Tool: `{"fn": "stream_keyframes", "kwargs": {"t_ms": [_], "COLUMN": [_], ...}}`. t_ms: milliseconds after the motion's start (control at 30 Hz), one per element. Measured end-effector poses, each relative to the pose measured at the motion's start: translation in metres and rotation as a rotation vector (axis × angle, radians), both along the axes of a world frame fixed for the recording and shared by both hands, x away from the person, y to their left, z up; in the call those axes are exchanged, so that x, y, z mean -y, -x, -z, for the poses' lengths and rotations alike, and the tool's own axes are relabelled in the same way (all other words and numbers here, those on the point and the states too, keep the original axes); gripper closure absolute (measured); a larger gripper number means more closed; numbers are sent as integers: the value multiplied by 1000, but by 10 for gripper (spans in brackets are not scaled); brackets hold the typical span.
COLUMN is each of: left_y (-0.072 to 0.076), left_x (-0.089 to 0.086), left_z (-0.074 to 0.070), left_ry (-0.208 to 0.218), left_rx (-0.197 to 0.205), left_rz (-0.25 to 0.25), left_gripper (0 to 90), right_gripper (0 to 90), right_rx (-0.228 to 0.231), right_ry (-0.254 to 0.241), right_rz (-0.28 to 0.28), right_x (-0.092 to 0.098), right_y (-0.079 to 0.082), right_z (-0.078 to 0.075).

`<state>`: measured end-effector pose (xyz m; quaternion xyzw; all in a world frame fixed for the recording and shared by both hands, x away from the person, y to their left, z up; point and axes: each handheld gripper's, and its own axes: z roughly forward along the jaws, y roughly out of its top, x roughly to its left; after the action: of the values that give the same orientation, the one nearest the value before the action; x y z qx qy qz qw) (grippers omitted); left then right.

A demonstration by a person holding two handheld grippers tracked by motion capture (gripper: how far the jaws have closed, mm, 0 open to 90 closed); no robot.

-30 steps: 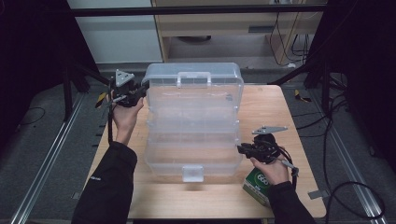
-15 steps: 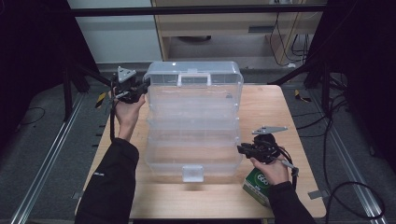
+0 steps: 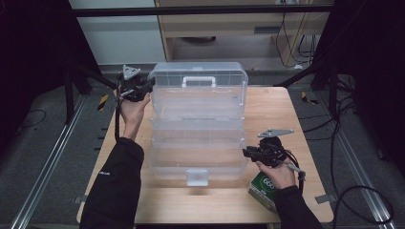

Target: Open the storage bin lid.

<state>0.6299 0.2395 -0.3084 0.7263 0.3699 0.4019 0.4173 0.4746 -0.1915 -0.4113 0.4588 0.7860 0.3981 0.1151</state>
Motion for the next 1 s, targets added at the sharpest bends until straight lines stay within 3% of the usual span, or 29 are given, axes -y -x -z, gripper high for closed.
{"fn": "stream_keyframes", "kwargs": {"t_ms": [167, 267, 533, 633, 767, 900, 1000], "left_y": [-9, -11, -26, -33, -44, -53, -61], "left_x": [-1, 1, 3, 4, 5, 5, 6], "left_z": [1, 4, 8, 11, 16, 24, 29], "left_ry": [-19, 7, 0, 15, -6, 26, 12], "left_rx": [-6, -12, -34, -51, -55, -85, -111], "left_rz": [16, -5, -9, -28, -22, -45, -55], "left_gripper": [783, 783, 781, 781, 774, 773, 769], "right_gripper": [743, 743, 743, 742, 740, 738, 736], "right_rx": [2, 1, 2, 0, -1, 6, 8], "right_ry": [1, -2, -2, -3, -4, 0, 3], "right_rz": [-2, -4, -5, -5, -6, -5, -2], "right_x": [0, 0, 1, 1, 1, 1, 1], "right_y": [0, 0, 0, 0, -1, -1, -2], "right_z": [0, 0, 0, 0, 0, 1, 1]}}
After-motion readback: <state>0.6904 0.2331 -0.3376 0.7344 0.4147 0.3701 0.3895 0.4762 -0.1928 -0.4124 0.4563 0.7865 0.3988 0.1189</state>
